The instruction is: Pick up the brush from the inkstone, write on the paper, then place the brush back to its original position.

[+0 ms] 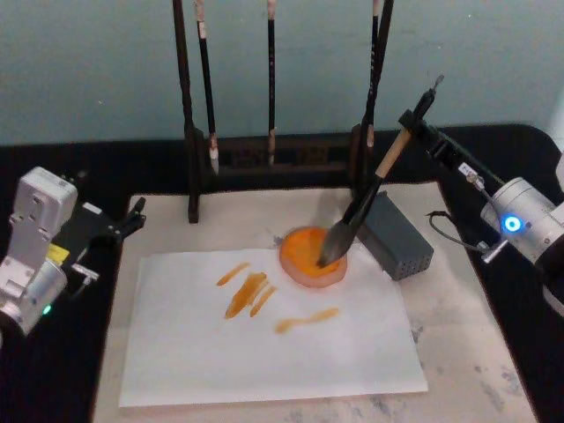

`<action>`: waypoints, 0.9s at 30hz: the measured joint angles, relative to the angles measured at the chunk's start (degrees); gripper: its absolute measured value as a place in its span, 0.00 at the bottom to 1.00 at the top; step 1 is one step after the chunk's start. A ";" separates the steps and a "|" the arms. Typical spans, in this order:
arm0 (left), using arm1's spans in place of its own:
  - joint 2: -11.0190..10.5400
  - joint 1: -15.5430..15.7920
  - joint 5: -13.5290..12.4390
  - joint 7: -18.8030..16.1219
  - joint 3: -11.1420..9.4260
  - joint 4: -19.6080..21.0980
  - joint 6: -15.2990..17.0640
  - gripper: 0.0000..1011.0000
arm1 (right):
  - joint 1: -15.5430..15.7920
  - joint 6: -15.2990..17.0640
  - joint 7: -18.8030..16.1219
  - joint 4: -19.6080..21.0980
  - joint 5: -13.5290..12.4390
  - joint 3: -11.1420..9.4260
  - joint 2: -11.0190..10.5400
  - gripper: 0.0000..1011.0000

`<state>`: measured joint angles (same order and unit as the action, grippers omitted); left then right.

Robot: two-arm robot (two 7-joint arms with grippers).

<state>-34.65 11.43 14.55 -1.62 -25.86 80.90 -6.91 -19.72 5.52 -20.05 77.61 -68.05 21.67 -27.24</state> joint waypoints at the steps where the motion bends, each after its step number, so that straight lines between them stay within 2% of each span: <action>1: 0.00 0.00 0.00 0.00 0.00 0.00 0.00 0.99 | 0.00 -0.33 -0.18 0.54 0.76 0.19 -0.42 0.19; 5: 0.00 0.00 0.00 0.00 0.00 0.00 0.00 0.99 | 0.13 -2.12 -1.65 3.26 5.04 0.97 -2.50 0.19; 6: 0.00 0.00 0.00 0.00 0.00 0.00 0.00 0.99 | 0.13 -2.12 -1.65 3.26 5.04 0.97 -2.50 0.19; 9: 0.00 0.00 0.00 0.00 0.00 0.00 0.00 0.99 | 0.01 -3.03 -2.84 4.69 7.94 1.34 -3.51 0.19; 18: 0.00 0.00 0.00 0.00 0.00 0.00 0.00 0.99 | -0.18 -3.70 -5.68 8.45 13.11 2.76 -4.73 0.19; 20: 0.00 0.00 0.00 0.00 0.00 0.00 0.00 0.99 | 0.08 -4.26 -5.89 9.74 15.24 3.45 -5.04 0.19; 21: 0.00 0.00 0.00 0.00 0.00 0.00 0.00 0.99 | 0.33 -4.99 -5.85 10.70 17.11 3.99 -5.22 0.19; 22: 0.00 0.00 0.00 0.00 0.00 0.00 0.00 0.99 | 0.33 -4.99 -5.85 10.70 17.11 3.99 -5.22 0.19; 23: 0.00 0.00 0.00 0.00 0.00 0.00 0.00 0.99 | 0.59 -5.80 -5.74 11.57 19.08 4.55 -5.32 0.19; 27: 0.00 0.00 0.00 0.00 0.00 0.00 0.00 0.99 | 0.79 -6.74 -5.64 12.65 22.47 5.71 -5.21 0.19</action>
<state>-34.65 11.43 14.55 -1.62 -25.86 80.90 -6.91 -18.92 -1.22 -25.68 90.26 -45.59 27.39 -32.45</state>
